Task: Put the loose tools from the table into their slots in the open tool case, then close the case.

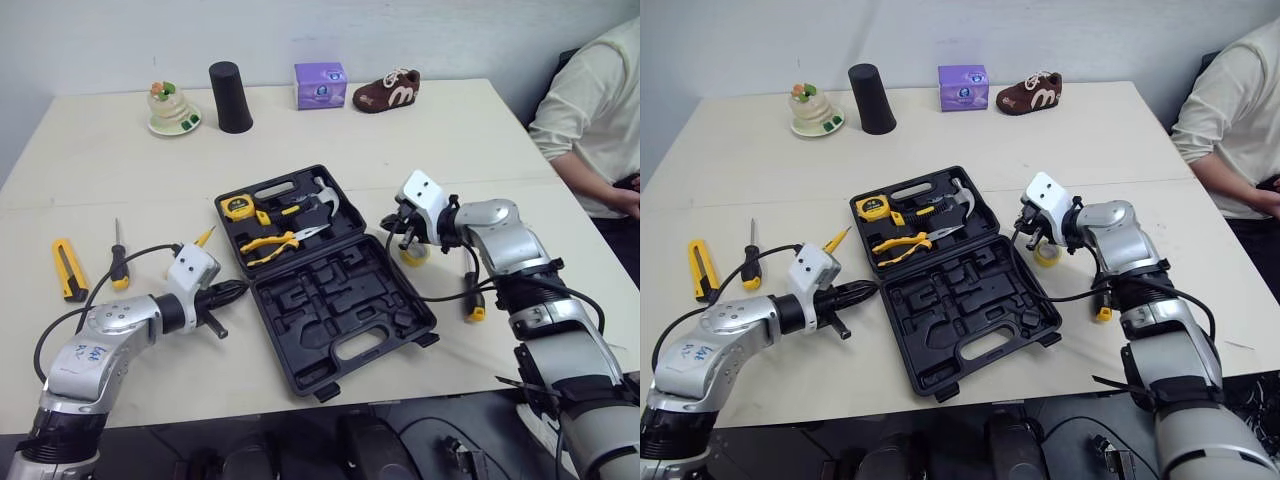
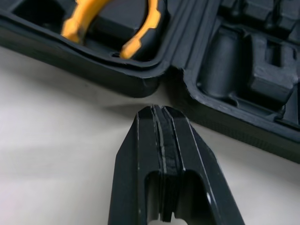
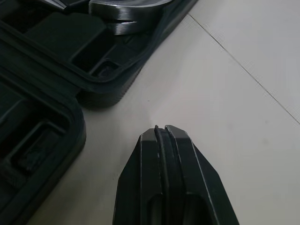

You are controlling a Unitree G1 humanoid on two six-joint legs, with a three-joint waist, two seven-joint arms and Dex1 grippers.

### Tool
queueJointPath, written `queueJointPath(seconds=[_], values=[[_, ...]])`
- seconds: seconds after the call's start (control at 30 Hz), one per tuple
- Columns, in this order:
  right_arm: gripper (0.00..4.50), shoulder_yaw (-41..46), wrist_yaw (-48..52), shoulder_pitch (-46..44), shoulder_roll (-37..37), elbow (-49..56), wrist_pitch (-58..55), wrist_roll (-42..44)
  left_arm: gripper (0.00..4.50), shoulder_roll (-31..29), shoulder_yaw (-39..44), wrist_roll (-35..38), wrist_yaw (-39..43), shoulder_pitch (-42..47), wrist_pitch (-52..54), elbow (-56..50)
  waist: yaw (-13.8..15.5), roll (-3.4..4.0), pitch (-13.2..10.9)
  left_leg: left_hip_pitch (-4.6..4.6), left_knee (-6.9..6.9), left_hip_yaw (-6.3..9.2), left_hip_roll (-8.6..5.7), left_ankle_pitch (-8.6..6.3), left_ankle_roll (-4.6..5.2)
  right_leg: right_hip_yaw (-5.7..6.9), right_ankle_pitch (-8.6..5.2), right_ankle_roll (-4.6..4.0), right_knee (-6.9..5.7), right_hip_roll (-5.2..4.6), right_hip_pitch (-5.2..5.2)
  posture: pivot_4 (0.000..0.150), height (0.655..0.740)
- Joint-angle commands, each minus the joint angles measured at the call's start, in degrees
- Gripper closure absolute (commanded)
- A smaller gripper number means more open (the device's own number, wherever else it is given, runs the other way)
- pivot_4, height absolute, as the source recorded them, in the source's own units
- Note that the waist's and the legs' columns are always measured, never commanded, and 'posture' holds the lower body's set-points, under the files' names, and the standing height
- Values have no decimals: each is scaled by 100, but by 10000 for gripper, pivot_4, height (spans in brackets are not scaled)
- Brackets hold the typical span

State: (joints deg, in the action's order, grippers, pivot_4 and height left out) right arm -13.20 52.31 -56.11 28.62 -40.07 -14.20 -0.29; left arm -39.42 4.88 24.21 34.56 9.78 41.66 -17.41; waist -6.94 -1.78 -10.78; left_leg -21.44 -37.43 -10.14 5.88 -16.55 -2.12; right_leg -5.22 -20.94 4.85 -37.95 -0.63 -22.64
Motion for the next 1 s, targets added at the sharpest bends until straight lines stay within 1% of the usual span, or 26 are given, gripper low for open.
queueJointPath(seconds=[0.03, 0.13, 0.23, 0.4, 0.5, 0.63, 0.77, 0.87, 1.0], values=[[44716, -35, -76, -222, -204, -221, 363, -176, 45000, 102, -104, -121, -52, 85, -121, -53, -17, 0, 0, 0, -2, 0, 0, 0, 0, 0, 0, 0, -2, 0, 1, 1500, 7386], [44716, -61, -11, -241, -364, -308, 480, -232, 45000, 160, -147, -167, -52, 145, -131, 3, -38, 0, 0, 1, -6, 1, 1, 1, -1, 0, 0, 0, -7, 0, 1, 1500, 7386], [44716, -75, 265, -104, -499, 55, 400, -122, 45000, 145, -201, -254, 7, 287, -184, 139, -48, 0, 0, 0, -8, 3, 1, 1, -2, 1, 0, 0, -10, -1, 1, 1500, 7386], [44716, -20, 677, 283, -475, 996, -26, 78, 45000, 65, -290, -413, 217, 573, -338, 477, -77, 0, 0, 1, -5, 6, 2, 3, -6, 4, -1, -1, -13, -1, 1, 1500, 7386], [44716, 83, 898, 767, -462, 1967, -630, 444, 45000, -28, -421, -531, 492, 772, -500, 708, -74, 0, 0, 0, -5, 10, 4, 6, -11, 8, -1, -3, -15, 0, 1, 1500, 7386], [44716, 123, 825, 1467, -413, 2939, -1201, 591, 45000, -163, -487, -613, 973, 1019, -822, 1117, -45, -1, 1, 0, -3, 16, 4, 8, -16, 11, -4, -7, -19, 0, 2, 1500, 7386], [44716, 289, 604, 2051, -371, 3796, -1686, 713, 45000, -295, -774, -899, 1448, 1194, -1200, 1501, -31, -2, 1, 4, -4, 15, 4, 9, -18, 12, -6, -11, -22, 4, 2, 1500, 7386], [44716, 410, 473, 2365, -319, 4450, -2081, 841, 45000, -157, -975, -1057, 1637, 1419, -1442, 1796, 12, -2, 1, 4, -1, 13, 3, 9, -18, 11, -7, -13, -22, 6, 2, 1500, 7386], [44716, 509, 309, 2662, -242, 5047, -2482, 894, 45000, 62, -1105, -1247, 1753, 1688, -1648, 2160, 85, -3, 2, 5, -10, 13, 0, 10, -18, 12, -8, -13, -30, 9, 2, 1500, 7386]])
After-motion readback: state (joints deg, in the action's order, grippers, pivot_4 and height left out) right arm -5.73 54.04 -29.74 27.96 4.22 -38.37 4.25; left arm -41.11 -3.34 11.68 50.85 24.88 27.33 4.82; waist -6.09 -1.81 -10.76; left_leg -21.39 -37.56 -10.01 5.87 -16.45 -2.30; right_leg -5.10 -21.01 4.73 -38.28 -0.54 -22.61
